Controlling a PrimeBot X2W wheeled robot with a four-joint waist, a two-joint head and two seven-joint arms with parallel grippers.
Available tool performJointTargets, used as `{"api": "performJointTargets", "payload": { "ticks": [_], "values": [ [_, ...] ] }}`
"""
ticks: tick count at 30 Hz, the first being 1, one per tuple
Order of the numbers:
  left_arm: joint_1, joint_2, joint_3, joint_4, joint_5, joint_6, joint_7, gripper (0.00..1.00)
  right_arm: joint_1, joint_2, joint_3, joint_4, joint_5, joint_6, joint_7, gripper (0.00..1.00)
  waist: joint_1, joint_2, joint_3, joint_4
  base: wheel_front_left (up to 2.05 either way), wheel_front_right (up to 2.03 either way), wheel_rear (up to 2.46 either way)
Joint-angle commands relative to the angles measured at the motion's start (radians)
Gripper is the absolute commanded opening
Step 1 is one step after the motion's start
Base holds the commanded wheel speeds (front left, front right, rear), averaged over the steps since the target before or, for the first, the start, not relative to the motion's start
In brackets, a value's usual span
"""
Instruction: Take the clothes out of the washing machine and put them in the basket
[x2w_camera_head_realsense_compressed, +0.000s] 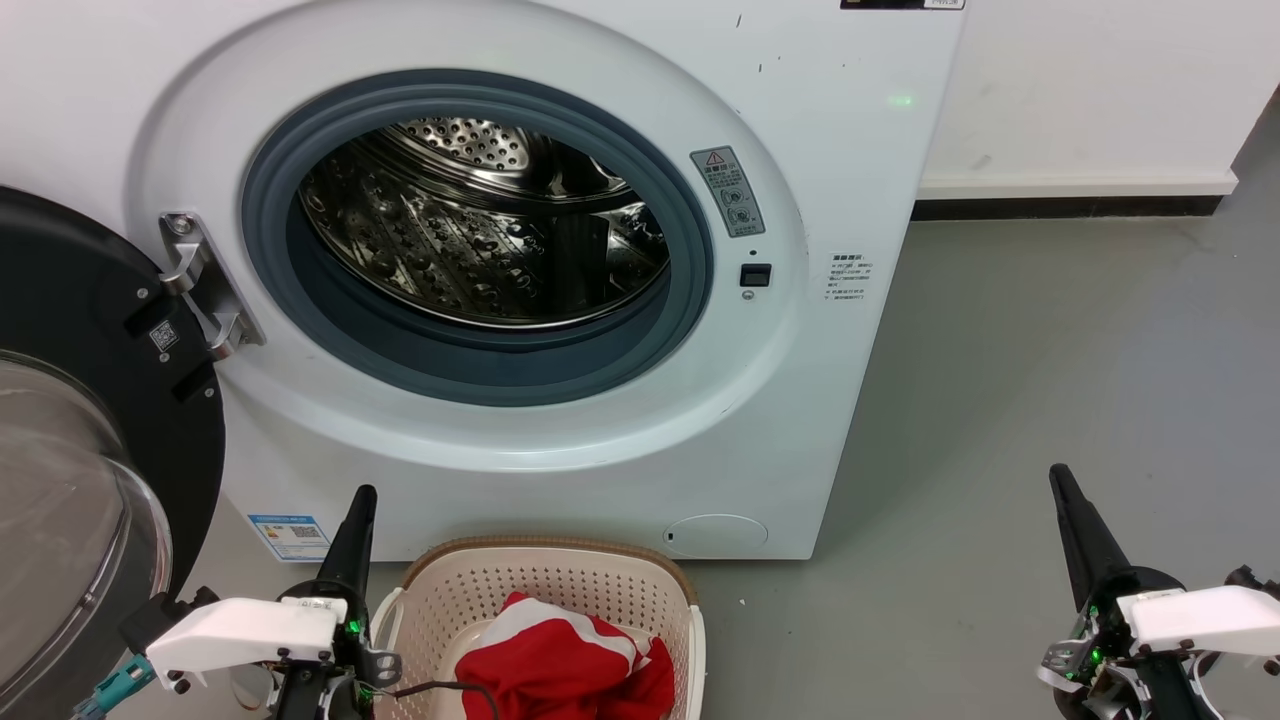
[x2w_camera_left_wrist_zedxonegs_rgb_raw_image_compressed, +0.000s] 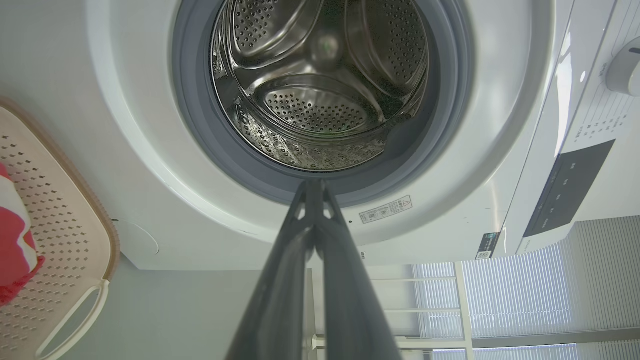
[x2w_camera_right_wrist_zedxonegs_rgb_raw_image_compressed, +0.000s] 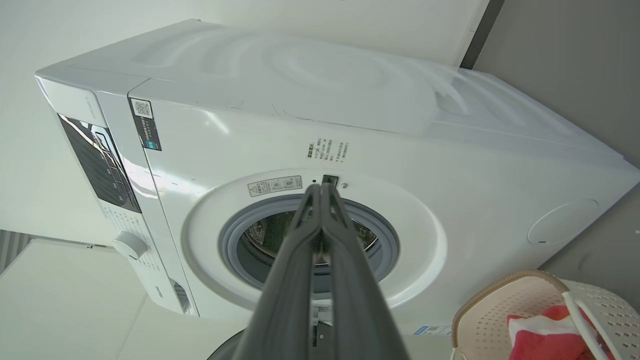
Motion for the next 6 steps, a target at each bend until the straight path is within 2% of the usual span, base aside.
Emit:
{"api": "performJointTargets", "payload": {
  "ticks": [1,6],
  "values": [
    [-0.014,-0.004,0.007,0.000,-0.014,-0.007,0.006,0.00,-0.020,0.001,-0.004,0.004,0.018,0.000,0.003,0.00,0.0000,0.0000,0.000,0.000,0.00,0.00,0.00],
    [-0.018,-0.008,0.016,0.005,-0.049,-0.015,0.013,0.00,-0.031,0.002,-0.008,0.013,0.054,0.000,0.008,0.00,0.0000,0.0000,0.003,-0.002,0.00,0.00,0.00]
  ]
}}
